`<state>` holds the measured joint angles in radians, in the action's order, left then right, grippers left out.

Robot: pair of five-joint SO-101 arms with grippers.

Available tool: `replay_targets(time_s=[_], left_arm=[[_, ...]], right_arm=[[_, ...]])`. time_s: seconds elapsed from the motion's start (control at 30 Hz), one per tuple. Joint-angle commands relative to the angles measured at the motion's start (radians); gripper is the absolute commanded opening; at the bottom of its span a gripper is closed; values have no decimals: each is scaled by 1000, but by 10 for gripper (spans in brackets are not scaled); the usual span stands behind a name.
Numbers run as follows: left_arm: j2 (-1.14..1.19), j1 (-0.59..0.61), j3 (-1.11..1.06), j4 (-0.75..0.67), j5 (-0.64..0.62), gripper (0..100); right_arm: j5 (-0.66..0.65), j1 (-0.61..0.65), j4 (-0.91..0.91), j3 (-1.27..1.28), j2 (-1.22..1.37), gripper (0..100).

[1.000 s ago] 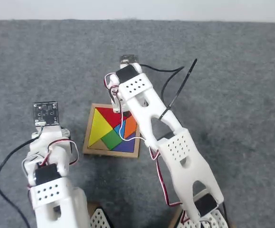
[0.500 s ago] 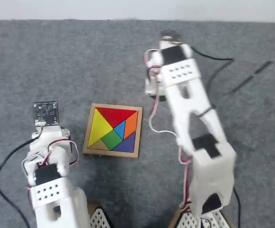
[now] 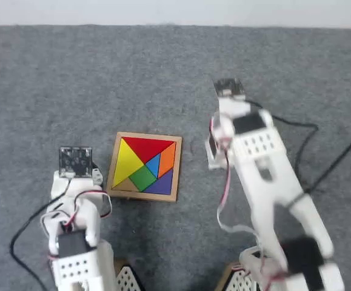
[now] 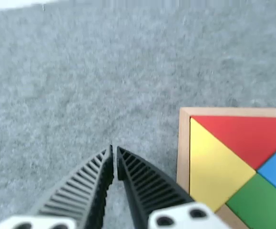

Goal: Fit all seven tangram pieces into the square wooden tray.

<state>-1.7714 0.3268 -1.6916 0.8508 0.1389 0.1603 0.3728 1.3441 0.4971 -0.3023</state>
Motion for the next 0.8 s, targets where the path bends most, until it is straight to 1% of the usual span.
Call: replay_targets(time_s=[0.0, 0.07, 0.13, 0.23, 0.33, 0.43, 0.57, 0.67, 0.77], left_arm=[[-35, -15, 10, 6, 5, 13], [-11, -15, 8, -32, 5, 13], [-11, -15, 8, -34, 3, 13], [-6, -15, 8, -29, 3, 13], [-9, -17, 8, 11, 3, 13], [-9, -17, 8, 61, 3, 13], [-9, -17, 8, 155, 3, 13], [-11, -17, 8, 256, 3, 13], [-11, -14, 8, 351, 3, 13]], right_arm=[[-18, -13, -159, 216, -213, 9], [-20, -12, -223, 336, -300, 10], [-18, -12, -265, 437, -378, 10], [-18, -12, -286, 562, -493, 11], [-20, -13, -286, 671, -611, 9], [-21, -15, -303, 760, -733, 9], [-23, -39, -414, 910, -920, 9], [-23, -64, -470, 1034, -1090, 9], [-21, -61, -476, 1154, -1288, 9]])
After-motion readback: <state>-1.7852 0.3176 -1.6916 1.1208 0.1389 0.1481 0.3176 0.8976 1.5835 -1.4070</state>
